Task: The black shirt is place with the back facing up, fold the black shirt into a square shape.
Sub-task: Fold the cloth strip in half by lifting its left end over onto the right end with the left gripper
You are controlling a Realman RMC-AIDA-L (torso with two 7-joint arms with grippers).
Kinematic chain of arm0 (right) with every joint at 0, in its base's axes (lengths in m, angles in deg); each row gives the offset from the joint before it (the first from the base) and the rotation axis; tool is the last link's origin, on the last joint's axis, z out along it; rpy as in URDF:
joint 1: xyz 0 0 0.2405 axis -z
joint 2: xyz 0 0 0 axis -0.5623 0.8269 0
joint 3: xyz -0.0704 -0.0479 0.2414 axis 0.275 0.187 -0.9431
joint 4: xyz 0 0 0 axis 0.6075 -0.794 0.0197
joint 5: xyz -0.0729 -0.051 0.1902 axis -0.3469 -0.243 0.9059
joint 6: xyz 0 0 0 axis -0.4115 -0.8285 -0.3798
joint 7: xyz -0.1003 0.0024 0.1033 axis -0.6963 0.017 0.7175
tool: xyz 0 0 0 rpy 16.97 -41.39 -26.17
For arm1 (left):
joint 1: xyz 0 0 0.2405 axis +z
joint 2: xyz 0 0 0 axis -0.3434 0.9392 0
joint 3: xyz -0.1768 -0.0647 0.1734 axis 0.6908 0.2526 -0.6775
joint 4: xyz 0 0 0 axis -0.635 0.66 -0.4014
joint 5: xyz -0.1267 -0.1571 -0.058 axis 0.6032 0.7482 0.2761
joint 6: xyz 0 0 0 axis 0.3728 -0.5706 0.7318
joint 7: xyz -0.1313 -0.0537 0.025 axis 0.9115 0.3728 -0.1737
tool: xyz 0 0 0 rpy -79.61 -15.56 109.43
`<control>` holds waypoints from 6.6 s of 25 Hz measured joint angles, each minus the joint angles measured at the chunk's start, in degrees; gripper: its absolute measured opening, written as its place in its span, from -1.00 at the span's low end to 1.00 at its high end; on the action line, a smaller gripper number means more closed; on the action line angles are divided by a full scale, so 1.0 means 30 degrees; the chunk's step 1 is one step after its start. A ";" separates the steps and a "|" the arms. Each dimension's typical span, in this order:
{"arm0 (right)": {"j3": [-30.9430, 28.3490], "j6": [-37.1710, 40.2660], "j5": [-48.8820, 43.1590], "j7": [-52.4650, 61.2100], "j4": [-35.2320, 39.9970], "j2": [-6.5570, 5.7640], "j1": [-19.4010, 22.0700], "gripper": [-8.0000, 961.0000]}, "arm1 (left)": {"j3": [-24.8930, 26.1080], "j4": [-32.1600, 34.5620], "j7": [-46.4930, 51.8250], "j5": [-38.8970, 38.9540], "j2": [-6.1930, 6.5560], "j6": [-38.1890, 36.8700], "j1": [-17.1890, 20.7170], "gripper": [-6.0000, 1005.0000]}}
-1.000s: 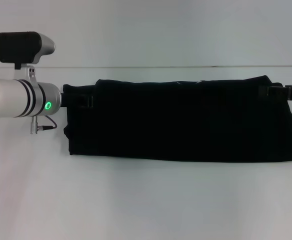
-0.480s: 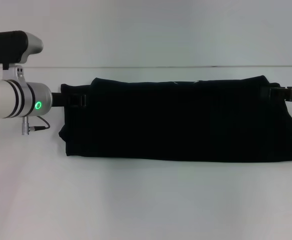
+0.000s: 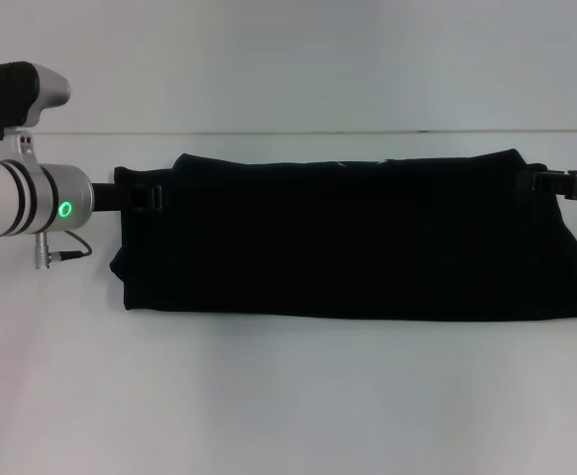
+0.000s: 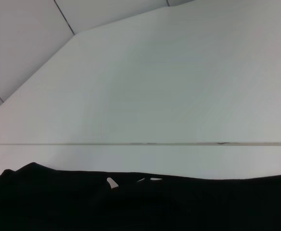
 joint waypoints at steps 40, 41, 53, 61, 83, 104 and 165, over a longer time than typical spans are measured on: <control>0.0927 0.8220 0.1931 -0.5453 0.1075 -0.0031 0.0188 0.86 | 0.4125 0.1600 0.4369 -0.1073 0.0964 -1.3388 0.2410 0.84; 0.1031 0.8238 0.1929 -0.5450 0.1137 -0.0024 0.0164 0.90 | 0.4133 0.1414 0.4786 -0.1074 0.1028 -1.3175 0.2330 0.84; 0.1117 0.8277 0.2074 -0.5357 0.1592 0.0011 0.0074 0.93 | 0.4189 0.1080 0.7832 -0.1188 0.1303 -1.2519 0.1952 0.84; 0.1107 0.8163 0.2503 -0.5331 0.1740 0.0001 0.0089 0.93 | 0.4189 0.0376 0.8037 -0.1207 0.1349 -1.2009 0.1865 0.84; 0.1108 0.8120 0.3552 -0.5504 0.1856 -0.0035 0.0247 0.93 | 0.4188 -0.0248 0.8860 -0.1229 0.1433 -1.0604 0.1722 0.83; 0.1103 0.8259 0.3809 -0.5430 0.2295 0.0181 0.0288 0.93 | 0.4217 -0.0651 0.8848 -0.1044 0.1413 -0.8701 0.1685 0.83; 0.1264 0.7034 0.4478 -0.5322 0.2548 0.1426 -0.0124 0.93 | 0.6828 0.2313 0.1497 -0.1570 0.1844 -1.1735 0.3896 -0.94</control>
